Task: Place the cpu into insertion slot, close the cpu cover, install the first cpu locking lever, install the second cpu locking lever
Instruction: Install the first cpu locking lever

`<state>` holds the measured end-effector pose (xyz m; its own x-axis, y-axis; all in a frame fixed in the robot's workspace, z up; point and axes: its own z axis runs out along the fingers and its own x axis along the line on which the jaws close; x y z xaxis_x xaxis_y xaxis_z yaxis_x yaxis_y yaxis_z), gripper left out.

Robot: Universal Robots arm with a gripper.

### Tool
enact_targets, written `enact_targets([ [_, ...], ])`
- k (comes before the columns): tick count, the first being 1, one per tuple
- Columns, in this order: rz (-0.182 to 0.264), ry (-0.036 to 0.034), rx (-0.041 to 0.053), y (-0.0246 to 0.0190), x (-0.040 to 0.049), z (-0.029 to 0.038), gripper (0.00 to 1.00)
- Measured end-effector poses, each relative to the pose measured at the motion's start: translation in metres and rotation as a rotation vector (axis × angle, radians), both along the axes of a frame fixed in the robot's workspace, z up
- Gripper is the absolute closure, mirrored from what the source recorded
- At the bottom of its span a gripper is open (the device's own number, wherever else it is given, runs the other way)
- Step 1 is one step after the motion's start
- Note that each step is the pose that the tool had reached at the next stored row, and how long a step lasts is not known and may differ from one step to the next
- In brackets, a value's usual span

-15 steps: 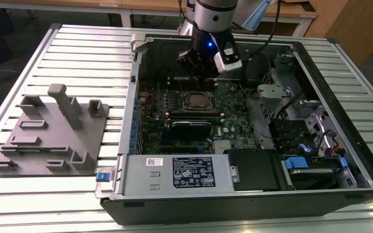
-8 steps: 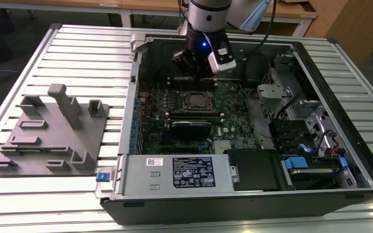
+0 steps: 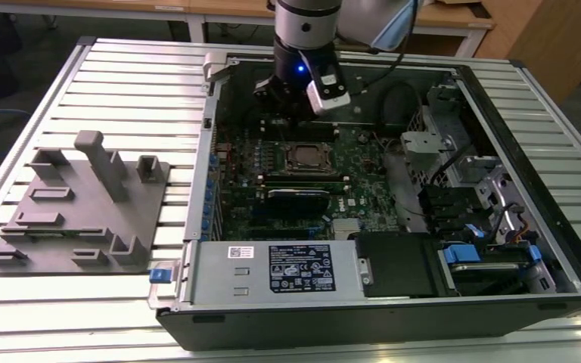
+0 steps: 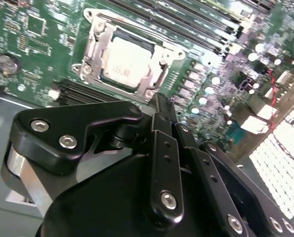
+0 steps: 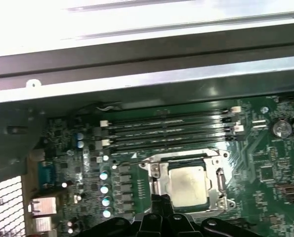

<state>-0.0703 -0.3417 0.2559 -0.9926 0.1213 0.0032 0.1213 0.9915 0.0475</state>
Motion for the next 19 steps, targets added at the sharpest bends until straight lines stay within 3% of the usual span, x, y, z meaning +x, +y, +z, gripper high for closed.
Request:
enact_targets([
  [7, 0.000, -0.0047, 0.0005, 0.0000, -0.0163, -0.0002, 0.90],
  [12, 0.000, -0.0047, 0.0003, 0.0000, -0.0167, -0.0002, 0.90],
  [15, 0.000, -0.0045, 0.0140, -0.0004, -0.0168, -0.0003, 0.90],
  [19, 0.000, -0.0044, 0.0152, -0.0004, -0.0170, -0.0002, 0.90],
])
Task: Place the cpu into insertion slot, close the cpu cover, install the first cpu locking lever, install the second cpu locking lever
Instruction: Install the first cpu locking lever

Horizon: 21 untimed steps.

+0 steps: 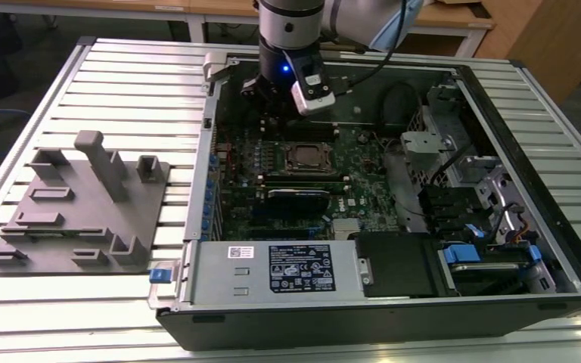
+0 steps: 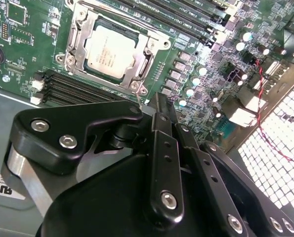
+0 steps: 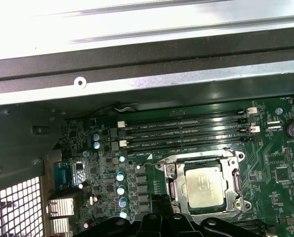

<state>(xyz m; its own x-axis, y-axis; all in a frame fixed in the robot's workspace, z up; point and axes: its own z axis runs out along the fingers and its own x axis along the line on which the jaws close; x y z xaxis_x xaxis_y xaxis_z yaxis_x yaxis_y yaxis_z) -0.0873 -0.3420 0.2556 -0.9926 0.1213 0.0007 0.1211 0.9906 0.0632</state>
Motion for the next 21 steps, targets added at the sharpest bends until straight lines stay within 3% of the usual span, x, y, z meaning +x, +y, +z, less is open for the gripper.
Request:
enact_targets([
  [21, 0.000, -0.0002, 0.0000, 0.0000, -0.0064, -0.0002, 0.90],
])
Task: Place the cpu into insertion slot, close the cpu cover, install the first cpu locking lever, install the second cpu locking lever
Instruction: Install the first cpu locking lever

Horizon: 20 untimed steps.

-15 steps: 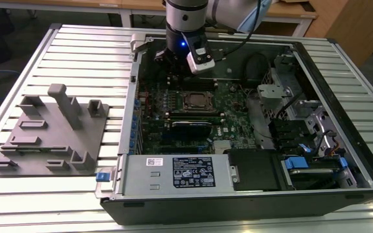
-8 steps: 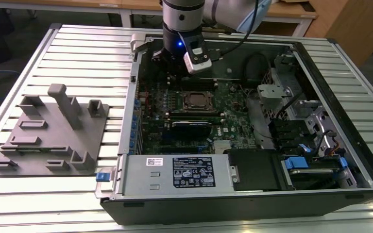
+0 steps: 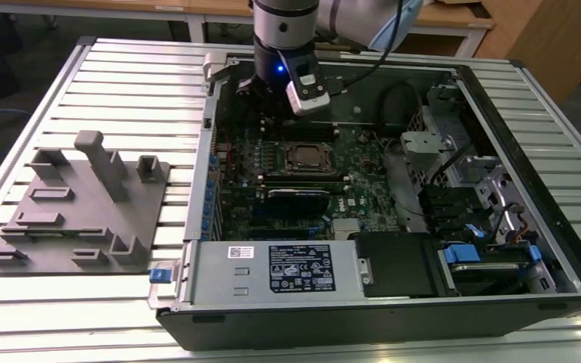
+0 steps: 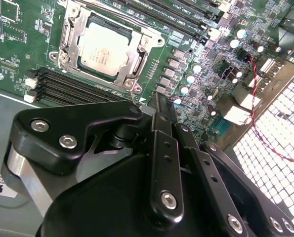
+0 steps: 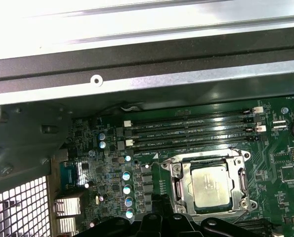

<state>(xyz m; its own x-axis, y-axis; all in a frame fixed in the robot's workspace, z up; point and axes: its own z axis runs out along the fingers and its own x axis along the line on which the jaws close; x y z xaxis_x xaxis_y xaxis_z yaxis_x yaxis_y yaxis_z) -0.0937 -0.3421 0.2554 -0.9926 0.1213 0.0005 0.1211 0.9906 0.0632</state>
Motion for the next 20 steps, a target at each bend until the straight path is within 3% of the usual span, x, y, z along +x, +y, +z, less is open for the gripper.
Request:
enact_targets([
  [6, 0.000, -0.0001, 0.0000, 0.0000, 0.0040, -0.0002, 0.90],
  [20, 0.000, -0.0005, 0.0042, 0.0000, 0.0025, -0.0004, 0.90],
])
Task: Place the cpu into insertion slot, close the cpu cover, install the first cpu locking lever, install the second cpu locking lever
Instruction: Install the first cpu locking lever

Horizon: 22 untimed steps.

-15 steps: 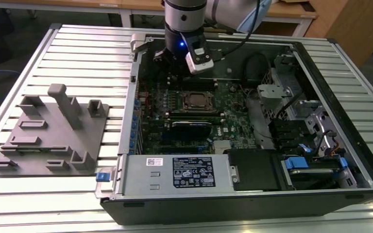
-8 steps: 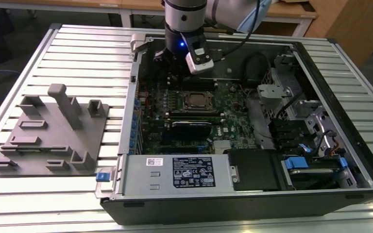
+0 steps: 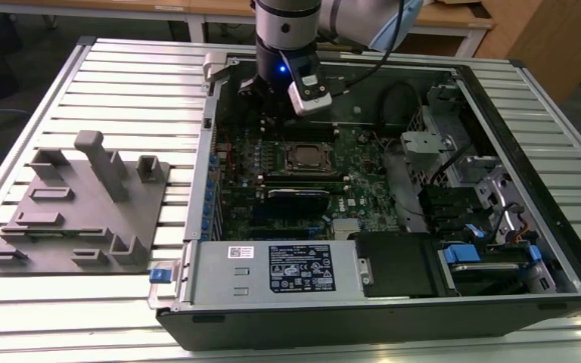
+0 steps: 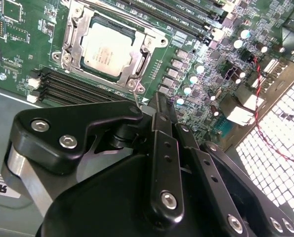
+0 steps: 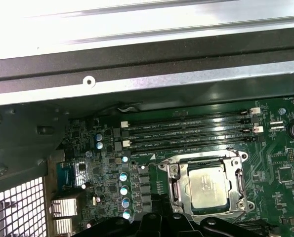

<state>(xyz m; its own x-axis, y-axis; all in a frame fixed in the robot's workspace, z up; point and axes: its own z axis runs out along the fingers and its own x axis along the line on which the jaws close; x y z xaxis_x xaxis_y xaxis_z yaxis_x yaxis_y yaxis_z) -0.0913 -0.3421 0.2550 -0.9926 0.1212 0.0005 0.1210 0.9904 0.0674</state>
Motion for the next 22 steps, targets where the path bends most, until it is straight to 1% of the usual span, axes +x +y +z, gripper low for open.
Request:
enact_targets([
  [2, 0.000, 0.0001, 0.0010, 0.0000, -0.0001, 0.0000, 0.90],
  [5, 0.000, -0.0001, 0.0097, -0.0001, 0.0000, 0.0000, 0.90],
  [6, 0.000, 0.0001, 0.0112, -0.0001, -0.0001, 0.0000, 0.90],
  [12, 0.000, 0.0000, 0.0123, -0.0002, -0.0003, -0.0003, 0.90],
  [22, 0.000, 0.0000, 0.0124, -0.0002, -0.0068, -0.0016, 0.90],
])
